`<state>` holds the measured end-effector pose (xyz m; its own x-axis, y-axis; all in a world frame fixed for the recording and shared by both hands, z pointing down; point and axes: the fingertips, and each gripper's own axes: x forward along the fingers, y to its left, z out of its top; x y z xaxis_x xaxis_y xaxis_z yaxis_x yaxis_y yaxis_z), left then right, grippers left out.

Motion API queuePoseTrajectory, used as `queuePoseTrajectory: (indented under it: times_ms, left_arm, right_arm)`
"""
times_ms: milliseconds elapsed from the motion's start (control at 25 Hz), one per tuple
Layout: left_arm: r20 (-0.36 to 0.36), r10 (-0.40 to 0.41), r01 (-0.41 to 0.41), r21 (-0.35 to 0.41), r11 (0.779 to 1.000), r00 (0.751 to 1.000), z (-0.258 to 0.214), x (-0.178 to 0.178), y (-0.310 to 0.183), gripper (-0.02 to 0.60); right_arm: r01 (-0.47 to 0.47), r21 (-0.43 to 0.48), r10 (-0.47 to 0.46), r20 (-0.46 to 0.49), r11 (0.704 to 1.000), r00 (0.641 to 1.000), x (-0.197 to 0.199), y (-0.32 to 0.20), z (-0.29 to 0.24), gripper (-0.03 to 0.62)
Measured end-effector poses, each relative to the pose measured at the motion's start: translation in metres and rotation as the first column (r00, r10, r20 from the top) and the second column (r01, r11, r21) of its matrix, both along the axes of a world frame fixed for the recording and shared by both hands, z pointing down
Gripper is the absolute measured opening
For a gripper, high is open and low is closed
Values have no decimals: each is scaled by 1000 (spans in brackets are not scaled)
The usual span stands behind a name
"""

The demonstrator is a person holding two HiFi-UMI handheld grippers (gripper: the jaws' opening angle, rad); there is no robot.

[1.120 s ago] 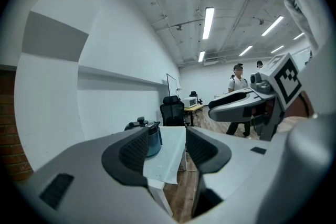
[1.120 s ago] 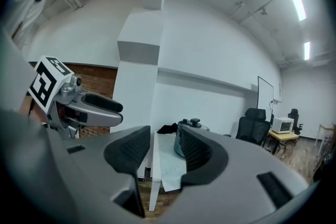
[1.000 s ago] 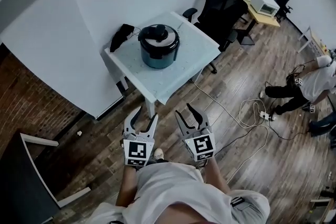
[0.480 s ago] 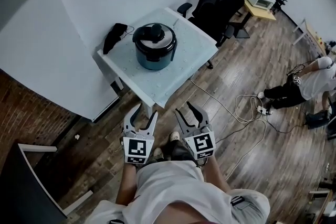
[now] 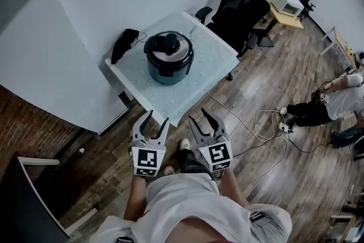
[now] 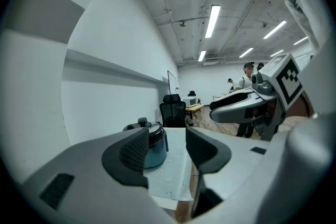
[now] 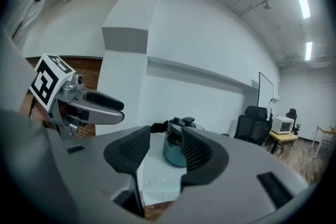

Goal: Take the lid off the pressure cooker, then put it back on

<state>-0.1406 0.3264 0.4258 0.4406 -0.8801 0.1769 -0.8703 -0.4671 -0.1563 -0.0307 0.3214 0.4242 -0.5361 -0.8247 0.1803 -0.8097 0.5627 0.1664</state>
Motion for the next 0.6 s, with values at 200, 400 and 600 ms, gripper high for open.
queuePoseTrajectory:
  times_ms: [200,400,600]
  left_arm:
    - [19,-11,11,7,1000,1000,-7,11,-34,215]
    - [36,-26,26,2,1000,999,-10,24,-68,215]
    - [46,-45,46,-11,999,998,-10,39,-100,215]
  right_arm:
    - [18,1,-18,15,1000,1000,9,-36,-4,190]
    - [39,-2,-39,30,999,999,20,-72,-7,190]
    - [64,-14,-63,40,998,997,32,-106,-6,190]
